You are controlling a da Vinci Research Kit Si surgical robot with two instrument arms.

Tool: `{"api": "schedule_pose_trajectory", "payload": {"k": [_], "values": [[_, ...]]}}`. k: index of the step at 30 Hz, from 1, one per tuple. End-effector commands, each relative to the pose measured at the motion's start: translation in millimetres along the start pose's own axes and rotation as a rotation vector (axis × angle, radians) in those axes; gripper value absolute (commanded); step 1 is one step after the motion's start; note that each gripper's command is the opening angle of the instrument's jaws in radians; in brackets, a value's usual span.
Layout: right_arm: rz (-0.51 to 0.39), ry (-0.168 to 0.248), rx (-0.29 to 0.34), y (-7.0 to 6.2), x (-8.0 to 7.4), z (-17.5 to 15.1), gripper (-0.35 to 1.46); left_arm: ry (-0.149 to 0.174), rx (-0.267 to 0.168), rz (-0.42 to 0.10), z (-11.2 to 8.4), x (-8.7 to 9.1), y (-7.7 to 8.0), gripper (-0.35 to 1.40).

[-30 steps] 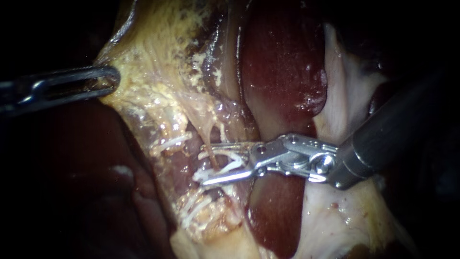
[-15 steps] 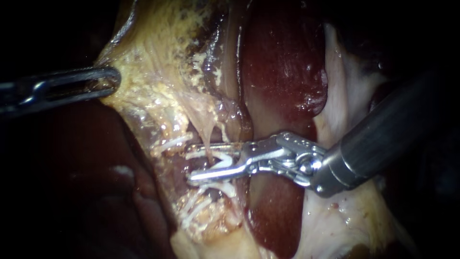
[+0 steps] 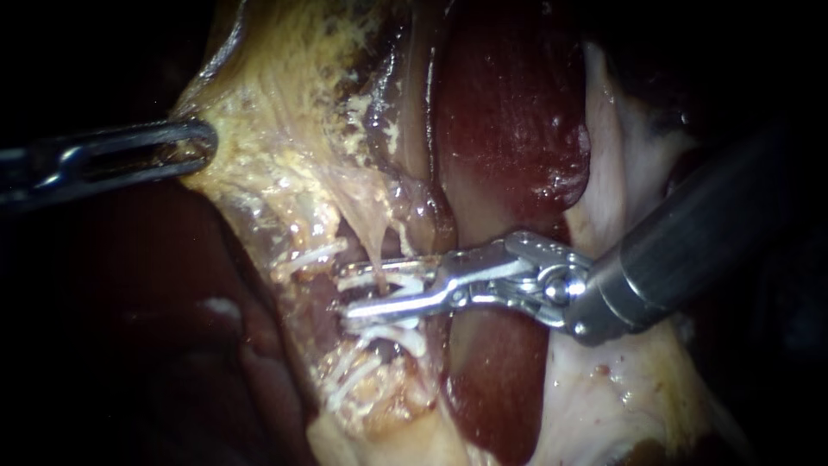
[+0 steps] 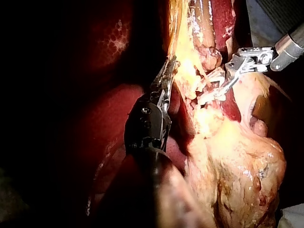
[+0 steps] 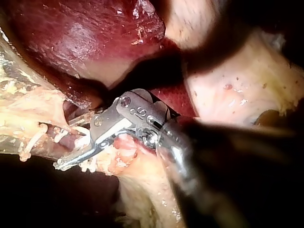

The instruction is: Clipping third clip right tube

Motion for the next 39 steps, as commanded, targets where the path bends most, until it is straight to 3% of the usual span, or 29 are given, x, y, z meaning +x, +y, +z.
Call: {"api": "schedule_pose_trajectory", "payload": {"k": [1,7,15,16,19,24,39], "values": [[0.000,0.003,0.002,0.0,0.0,0.1,0.38,0.000,0.000,0.000,0.0,0.0,0.0,-0.35],[0.019,0.003,0.002,0.0,0.2,0.1,0.37,0.000,0.000,0.000,0.0,0.0,0.0,-0.35],[0.059,0.034,-0.003,-0.3,1.1,-0.2,0.37,0.000,0.000,0.000,0.0,0.0,0.0,-0.35],[0.059,0.034,-0.003,-0.3,1.1,-0.3,0.31,0.000,-0.001,0.000,0.0,0.0,0.0,-0.35],[0.077,0.039,-0.005,-0.3,1.1,-0.7,-0.35,0.000,-0.001,0.000,0.0,0.0,0.0,-0.35],[0.078,-0.022,-0.098,0.0,0.9,-1.3,-0.35,0.000,-0.001,-0.001,0.0,0.0,0.0,-0.35],[0.078,-0.022,-0.099,0.1,0.9,-1.4,-0.35,-0.001,-0.001,-0.001,0.0,0.0,0.0,-0.35]]}}
